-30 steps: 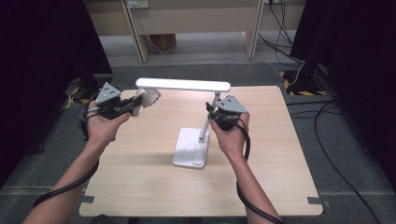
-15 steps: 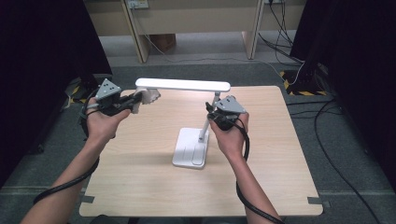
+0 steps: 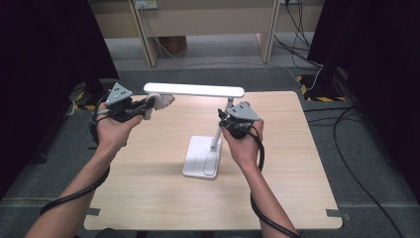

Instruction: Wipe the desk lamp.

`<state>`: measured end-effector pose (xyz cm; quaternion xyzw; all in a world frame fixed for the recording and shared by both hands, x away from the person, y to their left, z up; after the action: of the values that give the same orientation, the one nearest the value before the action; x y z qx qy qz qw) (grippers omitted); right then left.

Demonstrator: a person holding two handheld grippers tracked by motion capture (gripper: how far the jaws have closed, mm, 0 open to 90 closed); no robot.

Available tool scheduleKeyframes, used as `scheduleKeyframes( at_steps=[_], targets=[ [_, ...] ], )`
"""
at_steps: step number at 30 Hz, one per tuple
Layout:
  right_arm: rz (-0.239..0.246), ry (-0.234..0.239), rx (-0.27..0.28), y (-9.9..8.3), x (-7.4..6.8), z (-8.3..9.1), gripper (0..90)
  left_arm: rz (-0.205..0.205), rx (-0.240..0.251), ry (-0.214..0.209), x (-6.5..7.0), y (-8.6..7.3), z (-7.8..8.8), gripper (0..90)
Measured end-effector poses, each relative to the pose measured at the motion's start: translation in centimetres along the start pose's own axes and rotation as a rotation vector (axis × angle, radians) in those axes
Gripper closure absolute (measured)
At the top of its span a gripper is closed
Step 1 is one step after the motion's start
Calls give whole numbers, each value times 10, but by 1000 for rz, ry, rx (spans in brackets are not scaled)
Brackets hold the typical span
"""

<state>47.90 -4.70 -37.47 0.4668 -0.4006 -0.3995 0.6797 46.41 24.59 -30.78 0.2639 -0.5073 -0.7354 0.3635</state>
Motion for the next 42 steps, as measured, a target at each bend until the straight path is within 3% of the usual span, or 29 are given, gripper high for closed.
scheduleKeyframes(
  at_steps=[15, 16, 17, 18, 21, 42],
  targets=[
    [-1, -5, -8, 0, -1, 0, 577, -34, -14, -10, 16, 7, -8, 849],
    [0, -5, -8, 0, -1, 0, 577, -51, -9, -12, 16, 8, -9, 849],
    [2, -5, -8, 0, -1, 0, 576, -38, -16, -12, 18, 8, -9, 848],
    [1, -4, -8, 0, -1, 0, 577, -57, -11, -14, 17, 9, -10, 849],
    [-2, -4, -7, 0, -1, 0, 577, -44, -18, -16, 21, 9, -11, 849],
    [8, -6, -10, 1, -1, 0, 576, -69, -22, -51, 45, 15, -25, 849]
  ],
)
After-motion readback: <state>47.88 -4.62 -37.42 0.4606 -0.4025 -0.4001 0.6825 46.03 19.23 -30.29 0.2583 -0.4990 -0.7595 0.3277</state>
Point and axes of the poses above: each handheld gripper's, and its own axes: z roughly backward along the jaws, y roughly out of its top, x roughly to its right, the point moved 4 cm from there along -z, roughly forward along the jaws, and after that the axes turned 6 degrees about -y, right-handed, at the moved point
